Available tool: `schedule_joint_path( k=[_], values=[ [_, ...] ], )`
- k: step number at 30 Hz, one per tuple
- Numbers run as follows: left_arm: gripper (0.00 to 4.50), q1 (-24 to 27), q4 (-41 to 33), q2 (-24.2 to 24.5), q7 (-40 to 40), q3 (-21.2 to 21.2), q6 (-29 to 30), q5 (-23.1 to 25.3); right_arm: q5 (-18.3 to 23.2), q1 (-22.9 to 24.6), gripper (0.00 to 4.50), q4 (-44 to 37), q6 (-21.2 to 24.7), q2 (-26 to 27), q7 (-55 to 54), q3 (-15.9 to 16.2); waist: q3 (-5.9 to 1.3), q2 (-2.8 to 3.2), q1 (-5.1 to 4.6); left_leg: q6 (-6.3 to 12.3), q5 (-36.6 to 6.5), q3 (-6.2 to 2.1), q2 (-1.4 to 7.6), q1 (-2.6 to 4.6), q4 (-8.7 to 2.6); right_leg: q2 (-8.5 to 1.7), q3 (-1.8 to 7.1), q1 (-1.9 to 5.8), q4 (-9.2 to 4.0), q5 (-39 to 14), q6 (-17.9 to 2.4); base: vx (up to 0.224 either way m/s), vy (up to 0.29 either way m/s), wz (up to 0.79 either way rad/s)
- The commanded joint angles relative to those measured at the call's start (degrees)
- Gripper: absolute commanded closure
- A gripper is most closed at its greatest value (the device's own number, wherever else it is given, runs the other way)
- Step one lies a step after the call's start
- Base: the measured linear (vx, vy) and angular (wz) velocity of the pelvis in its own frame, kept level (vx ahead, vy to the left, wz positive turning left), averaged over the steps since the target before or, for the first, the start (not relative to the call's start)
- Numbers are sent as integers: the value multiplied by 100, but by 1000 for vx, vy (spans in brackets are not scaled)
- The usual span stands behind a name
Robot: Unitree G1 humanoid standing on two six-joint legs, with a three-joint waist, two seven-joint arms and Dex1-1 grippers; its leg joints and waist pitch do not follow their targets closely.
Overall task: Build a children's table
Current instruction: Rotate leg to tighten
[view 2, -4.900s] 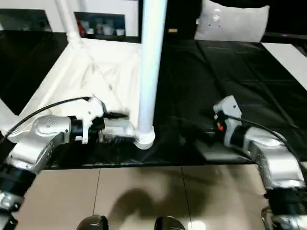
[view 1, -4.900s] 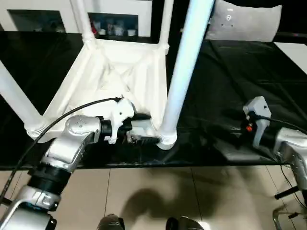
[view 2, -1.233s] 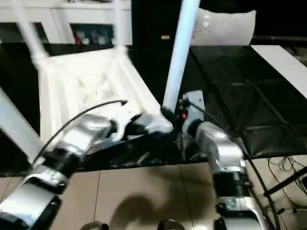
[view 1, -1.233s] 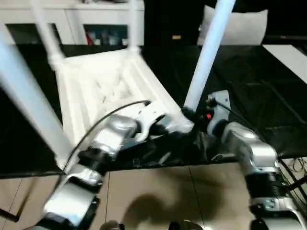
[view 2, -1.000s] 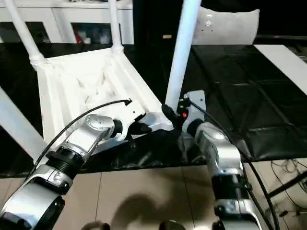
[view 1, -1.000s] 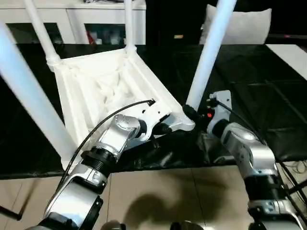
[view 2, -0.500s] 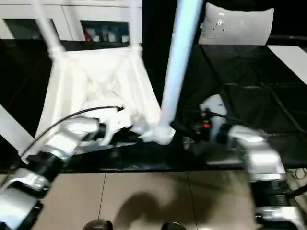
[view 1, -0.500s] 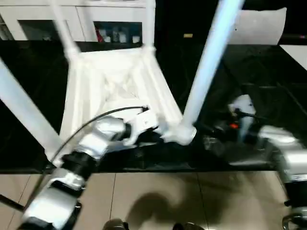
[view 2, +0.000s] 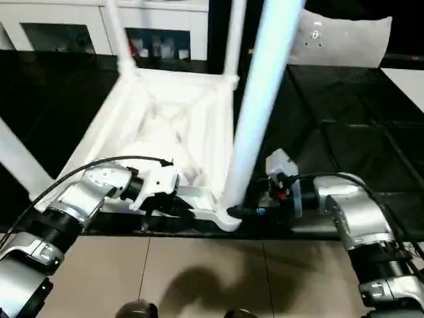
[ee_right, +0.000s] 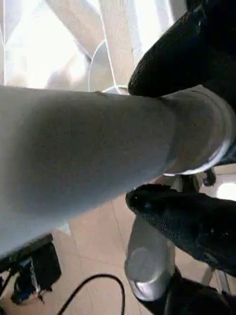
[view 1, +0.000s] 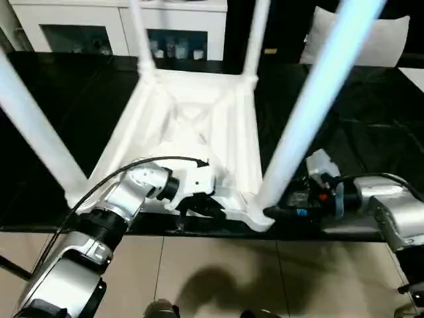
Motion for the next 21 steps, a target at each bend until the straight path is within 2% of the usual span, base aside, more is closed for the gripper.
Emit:
schedule_joint_path(
  k=[1, 2, 4, 8, 9, 12, 13, 14, 15, 16, 17, 18, 19, 20, 21],
  values=[
    [450, -103, -76, -54, -211, -187, -130, 33, 41, -69, 192, 29, 19, -36, 157, 32, -432, -94, -21, 389, -1293, 13, 129, 52, -364, -350, 226, 299, -466, -1989, -1113, 0, 0, 0],
    [450, -103, -76, -54, -211, -187, -130, 33, 41, -69, 192, 29, 19, -36, 157, 32, -433, -96, -21, 388, -1295, 12, 128, 51, -364, -349, 226, 301, -465, -1995, -1106, 0, 0, 0],
    [450, -103, -66, -36, -231, -178, -128, 25, 104, -72, 222, 15, 91, -41, 224, 35, -416, -118, -24, 393, -1302, 10, 125, 44, -370, -346, 225, 296, -468, -2082, -1054, 0, 0, 0],
    [450, -78, -78, -34, -245, -123, -21, -24, 306, -71, 232, -7, 310, 28, 267, -58, -411, -114, -26, 398, -1274, 15, 129, 44, -370, -342, 234, 291, -461, -1978, -1107, 0, 0, 0],
    [450, -72, -81, -43, -191, -97, 76, -22, 376, -44, 242, -76, 419, 73, 180, -107, -385, -99, -28, 397, -1304, 14, 126, 44, -380, -340, 233, 281, -471, -2008, -1099, 0, 0, 0],
    [450, -56, -80, -122, 148, 33, 536, -10, 439, 93, 245, -378, 781, 336, -526, -264, -347, -105, -44, 359, -1434, 13, 115, 50, -400, -332, 232, 269, -509, -2271, -1014, 0, 0, 0],
    [450, -55, -81, -131, 176, 46, 569, -15, 420, 101, 246, -396, 794, 357, -590, -265, -335, -108, -80, 271, -1559, -8, 99, 52, -414, -349, 219, 267, -541, -2686, -877, 0, 0, 0],
    [450, -65, -88, -264, 577, 216, 1000, -59, 180, 133, 246, -530, 1008, 723, -1584, -361, -281, -78, -130, 187, -1690, -12, 88, 58, -437, -321, 224, 231, -580, -2952, -767, 0, 0, 0],
    [450, -65, -88, -264, 577, 216, 1000, -59, 180, 133, 246, -530, 1008, 723, -1584, -361, -282, -76, -144, 154, -1772, -24, 78, 83, -433, -333, 216, 210, -602, -3129, -725, 0, 0, 0],
    [450, -110, -37, -433, 1054, 374, 1402, -67, -1, 68, 246, -554, 1305, 1167, -2610, -525, -269, -78, -207, 44, -1850, -53, 52, 60, -448, -337, 184, 229, -617, -3421, -607, 0, 0, 0],
    [450, -126, -10, -476, 1159, 403, 1460, -63, -39, 46, 246, -543, 1355, 1245, -2783, -549, -258, -78, -241, 0, -1911, -63, 38, 46, -452, -330, 164, 226, -638, -3577, -531, 0, 0, 0],
    [450, -152, 33, -544, 1325, 449, 1554, -58, -100, 11, 247, -526, 1436, 1370, -3060, -588, -256, -87, -318, -65, -2042, -89, 17, 55, -444, -340, 123, 219, -689, -3880, -369, 0, 0, 0],
    [450, -183, 75, -648, 1572, 520, 1682, -54, -174, -36, 248, -510, 1559, 1530, -3397, -639, -250, -100, -379, -54, -2087, -110, 15, 47, -457, -348, 103, 233, -727, -3936, -274, 0, 0, 0],
    [450, -226, 113, -795, 1869, 620, 1840, -59, -303, -101, 248, -482, 1682, 1749, -3880, -710, -222, -91, -436, -56, -2055, -109, 14, 10, -473, -328, 110, 232, -710, -3834, -285, 0, 0, 0],
    [450, -281, 173, -948, 2184, 721, 1936, -63, -400, -173, 248, -406, 1760, 1954, -4330, -796, -247, -75, -477, -61, -2006, -122, 12, -5, -489, -334, 87, 259, -718, -3741, -293, 0, 0, 0]
  ],
)
